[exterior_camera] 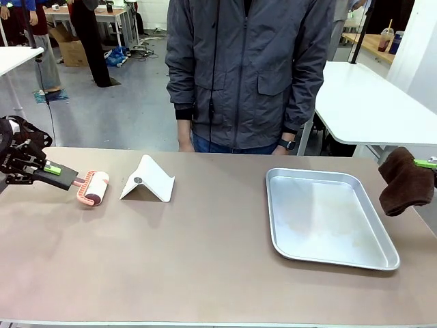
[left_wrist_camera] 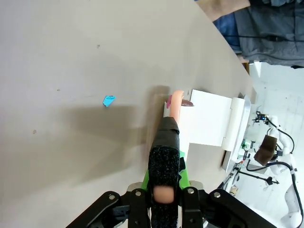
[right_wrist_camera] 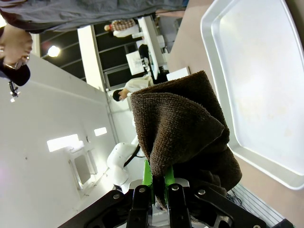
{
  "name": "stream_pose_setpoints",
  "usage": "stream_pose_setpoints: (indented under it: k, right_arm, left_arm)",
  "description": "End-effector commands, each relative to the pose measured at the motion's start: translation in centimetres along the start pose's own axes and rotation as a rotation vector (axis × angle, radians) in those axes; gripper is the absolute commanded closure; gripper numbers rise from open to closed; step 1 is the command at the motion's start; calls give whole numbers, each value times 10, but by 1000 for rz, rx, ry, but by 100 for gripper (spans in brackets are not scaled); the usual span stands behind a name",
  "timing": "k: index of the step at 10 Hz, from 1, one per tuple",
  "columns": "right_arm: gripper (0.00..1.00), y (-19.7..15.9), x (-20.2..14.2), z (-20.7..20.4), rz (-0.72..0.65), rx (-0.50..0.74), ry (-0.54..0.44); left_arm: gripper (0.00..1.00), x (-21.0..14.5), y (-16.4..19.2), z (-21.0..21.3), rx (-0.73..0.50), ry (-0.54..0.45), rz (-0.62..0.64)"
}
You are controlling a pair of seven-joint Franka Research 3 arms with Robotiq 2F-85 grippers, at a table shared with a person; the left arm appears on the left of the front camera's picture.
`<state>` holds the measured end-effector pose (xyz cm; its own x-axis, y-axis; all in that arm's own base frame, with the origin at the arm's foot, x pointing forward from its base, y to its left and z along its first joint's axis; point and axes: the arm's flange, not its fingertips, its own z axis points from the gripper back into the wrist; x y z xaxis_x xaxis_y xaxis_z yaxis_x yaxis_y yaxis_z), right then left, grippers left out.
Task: Clean the surface of the table.
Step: Clean the area not pointed to by the person.
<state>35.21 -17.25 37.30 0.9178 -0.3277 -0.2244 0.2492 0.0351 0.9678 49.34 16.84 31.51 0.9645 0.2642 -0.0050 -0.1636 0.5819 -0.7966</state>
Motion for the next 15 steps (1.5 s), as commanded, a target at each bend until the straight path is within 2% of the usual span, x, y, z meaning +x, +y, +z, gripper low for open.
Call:
stream_pose_setpoints:
  k: [1,2,3,6,7,9,12,13,15]
  right_arm:
    - [89,4,0,0,8,-1,1]
    - [89,4,0,0,8,-1,1]
    - [89,4,0,0,8,-1,1]
    - [89,4,0,0,8,-1,1]
    - [89,4,0,0,8,-1,1]
    - [89,4,0,0,8,-1,1]
    - [89,4,0,0,8,-1,1]
    - [89,4,0,0,8,-1,1]
    - [89,4,0,0,8,-1,1]
  left_arm:
    - [82,-9,13,16,-17,-26,-37]
    - [82,-24,9,43,-82,-27,-67]
    - [82,-42,4,64,-158,18,-97]
    - [82,-83,2,117,-230,-106,-180]
    - [82,-95,10,133,-242,-116,-164]
    - [82,-117,27,160,-254,-199,-135]
    - [82,-136,57,179,-297,-293,-69]
    - [82,-127,45,178,-250,-234,-85]
    - [82,-127,45,178,-250,-234,-85]
